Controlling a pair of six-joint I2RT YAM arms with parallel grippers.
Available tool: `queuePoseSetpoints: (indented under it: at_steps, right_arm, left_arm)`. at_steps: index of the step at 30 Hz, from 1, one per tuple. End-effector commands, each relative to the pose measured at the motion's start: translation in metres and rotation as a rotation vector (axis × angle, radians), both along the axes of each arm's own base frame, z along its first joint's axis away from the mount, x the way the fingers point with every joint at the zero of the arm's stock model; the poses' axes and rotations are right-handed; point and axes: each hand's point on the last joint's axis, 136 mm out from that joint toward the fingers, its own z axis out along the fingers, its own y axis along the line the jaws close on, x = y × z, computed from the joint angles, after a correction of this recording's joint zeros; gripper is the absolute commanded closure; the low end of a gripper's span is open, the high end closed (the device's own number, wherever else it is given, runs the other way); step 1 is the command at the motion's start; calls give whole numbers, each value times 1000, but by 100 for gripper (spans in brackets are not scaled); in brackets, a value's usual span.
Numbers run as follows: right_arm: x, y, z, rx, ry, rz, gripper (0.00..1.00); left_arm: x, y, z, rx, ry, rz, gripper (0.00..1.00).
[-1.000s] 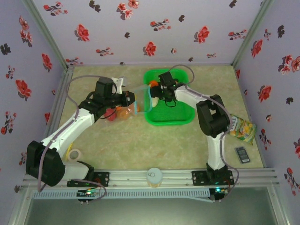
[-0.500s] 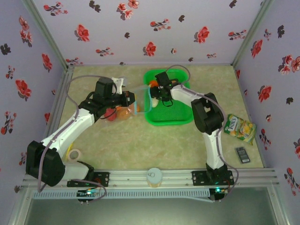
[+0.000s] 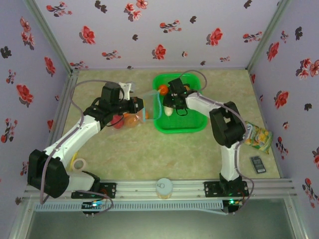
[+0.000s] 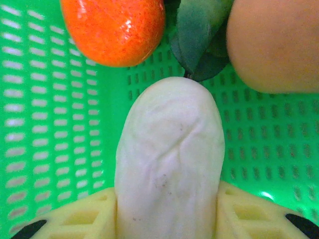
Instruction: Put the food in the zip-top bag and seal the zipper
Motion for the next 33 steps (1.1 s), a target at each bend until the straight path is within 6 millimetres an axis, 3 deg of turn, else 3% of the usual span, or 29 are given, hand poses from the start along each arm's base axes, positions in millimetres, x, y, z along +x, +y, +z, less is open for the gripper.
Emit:
queuePoseSetpoints:
  at_steps: [1,9,15,21,33]
  right_arm:
    - [2,-4,66,37,-176,0,62]
    - [-27,-14,154,245,-429,-52,64]
    - [-65,1,203,436,-657,-107,63]
    - [-81,22,209,459,-775,-154,64]
    - [-89,60,169,396,-799,-191,65]
  left_arm:
    - [1,-1,7,8,-25,-11,100]
    - [5,-3,7,4,-21,-10,100]
    - [7,-5,7,-2,-17,-10,100]
    - [6,-6,8,-11,-15,-10,100]
    - [6,-6,18,-26,-33,-6,100]
